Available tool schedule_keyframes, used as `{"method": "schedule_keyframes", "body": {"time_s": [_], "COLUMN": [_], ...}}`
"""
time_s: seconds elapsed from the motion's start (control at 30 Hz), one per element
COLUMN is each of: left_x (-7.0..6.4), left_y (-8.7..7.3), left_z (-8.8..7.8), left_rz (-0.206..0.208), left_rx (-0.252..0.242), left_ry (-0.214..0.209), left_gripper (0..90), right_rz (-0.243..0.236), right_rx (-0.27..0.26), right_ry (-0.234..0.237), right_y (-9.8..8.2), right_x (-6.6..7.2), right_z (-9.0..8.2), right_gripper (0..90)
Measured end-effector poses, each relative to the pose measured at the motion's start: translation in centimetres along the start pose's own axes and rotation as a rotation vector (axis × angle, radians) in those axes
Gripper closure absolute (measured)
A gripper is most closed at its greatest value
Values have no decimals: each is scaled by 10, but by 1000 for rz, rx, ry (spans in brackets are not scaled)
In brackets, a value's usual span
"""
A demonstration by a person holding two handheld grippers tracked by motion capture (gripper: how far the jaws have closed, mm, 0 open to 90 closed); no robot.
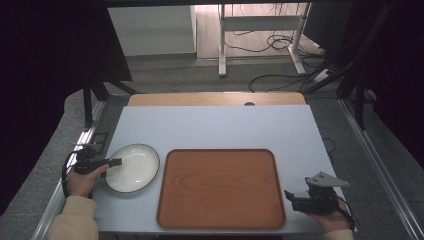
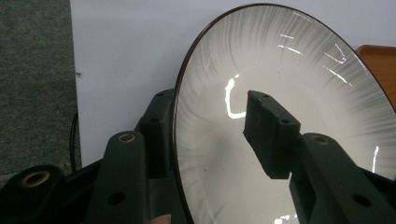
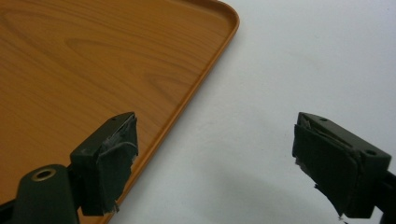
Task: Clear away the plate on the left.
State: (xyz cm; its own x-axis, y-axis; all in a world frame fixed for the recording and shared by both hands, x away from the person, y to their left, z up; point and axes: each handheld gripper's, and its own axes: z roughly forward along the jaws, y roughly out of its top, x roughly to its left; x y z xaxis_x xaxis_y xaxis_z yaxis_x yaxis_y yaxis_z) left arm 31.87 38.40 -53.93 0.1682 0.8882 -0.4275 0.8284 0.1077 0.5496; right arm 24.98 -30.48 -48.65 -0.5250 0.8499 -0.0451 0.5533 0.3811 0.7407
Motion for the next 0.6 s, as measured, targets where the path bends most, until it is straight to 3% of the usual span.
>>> {"method": "schedule_keyframes", "body": {"time_s": [0.23,0.37,0.6], "left_x": [2,3,-3], "left_y": [-1,0,4], "left_z": [4,2,-10], "left_rz": [-15,-35,-13], "left_rx": [19,19,-1], "left_ry": [4,20,17], "left_gripper": [583,677,766], "right_rz": [-11,-6,-8], "right_rx": [-3,-5,-15], "right_ry": [-9,-11,-20], "right_y": [1,1,1], "right_x": [2,0,-1], "right_z": [-1,-1,-3], "right_gripper": [148,149,152]}}
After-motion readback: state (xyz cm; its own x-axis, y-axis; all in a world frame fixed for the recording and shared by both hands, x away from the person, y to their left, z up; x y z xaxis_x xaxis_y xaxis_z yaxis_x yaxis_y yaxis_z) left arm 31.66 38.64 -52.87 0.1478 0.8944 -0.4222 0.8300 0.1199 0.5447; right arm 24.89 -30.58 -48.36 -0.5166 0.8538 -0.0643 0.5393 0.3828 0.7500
